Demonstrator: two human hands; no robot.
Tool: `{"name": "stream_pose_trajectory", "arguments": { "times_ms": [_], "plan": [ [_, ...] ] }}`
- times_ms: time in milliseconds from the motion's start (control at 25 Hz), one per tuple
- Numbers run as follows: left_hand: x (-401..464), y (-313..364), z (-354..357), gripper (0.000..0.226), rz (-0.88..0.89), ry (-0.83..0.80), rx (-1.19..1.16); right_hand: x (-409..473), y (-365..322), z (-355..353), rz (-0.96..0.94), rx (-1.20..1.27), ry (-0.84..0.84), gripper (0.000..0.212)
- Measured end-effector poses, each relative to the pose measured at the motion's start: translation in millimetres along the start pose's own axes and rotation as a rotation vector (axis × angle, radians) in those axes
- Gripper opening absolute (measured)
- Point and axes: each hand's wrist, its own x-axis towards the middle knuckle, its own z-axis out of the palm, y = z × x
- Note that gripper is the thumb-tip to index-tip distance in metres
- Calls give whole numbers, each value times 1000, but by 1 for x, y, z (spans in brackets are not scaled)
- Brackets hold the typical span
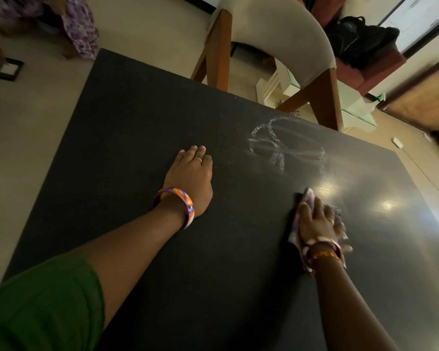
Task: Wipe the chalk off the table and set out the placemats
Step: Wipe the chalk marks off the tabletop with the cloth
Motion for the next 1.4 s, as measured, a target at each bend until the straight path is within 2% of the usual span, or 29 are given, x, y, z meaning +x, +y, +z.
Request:
{"name": "stream_pose_trajectory", "arguments": {
  "times_ms": [80, 160, 320, 440, 520, 680, 760, 800, 1000, 1120, 1240, 1400],
  "plan": [
    [0, 1, 0, 55, -3, -8, 21, -1, 3, -6, 98, 31, 9, 57],
    [1, 1, 1, 55, 8, -5, 24, -1, -27, 4, 55, -7, 7, 58],
    [1, -1, 0, 56, 12, 0, 4, -22, -130, 43, -340, -42, -95, 58],
    [-1, -1, -2, 53, 4, 9, -32, -23, -139, 43, -478, -58, -113, 58],
    [-2, -3, -1, 51, -8, 35, -43, -13, -97, 34, -382, -52, -79, 57],
    [-3, -1, -1, 52, -13, 10, -12, -11, -9, 4, -32, -44, 6, 58],
    [-2, 1, -2, 54, -8, -3, 23, -13, -17, 2, 60, -18, 13, 59],
    [-1, 2, -1, 55, -4, -3, 33, -15, -35, 7, 46, -17, 10, 60],
    [0, 0, -1, 57, -28, 12, 12, -23, -170, 46, -422, -49, -90, 60],
    [1, 0, -2, 58, -50, 13, 12, -12, -179, 42, -526, -67, -115, 57],
    [1, 0, -1, 56, -54, 2, 90, -11, -99, 30, -378, -83, -56, 55],
    [1, 3, -2, 58, -46, -31, 157, -15, 6, -3, 8, -23, 13, 56]
  ]
}}
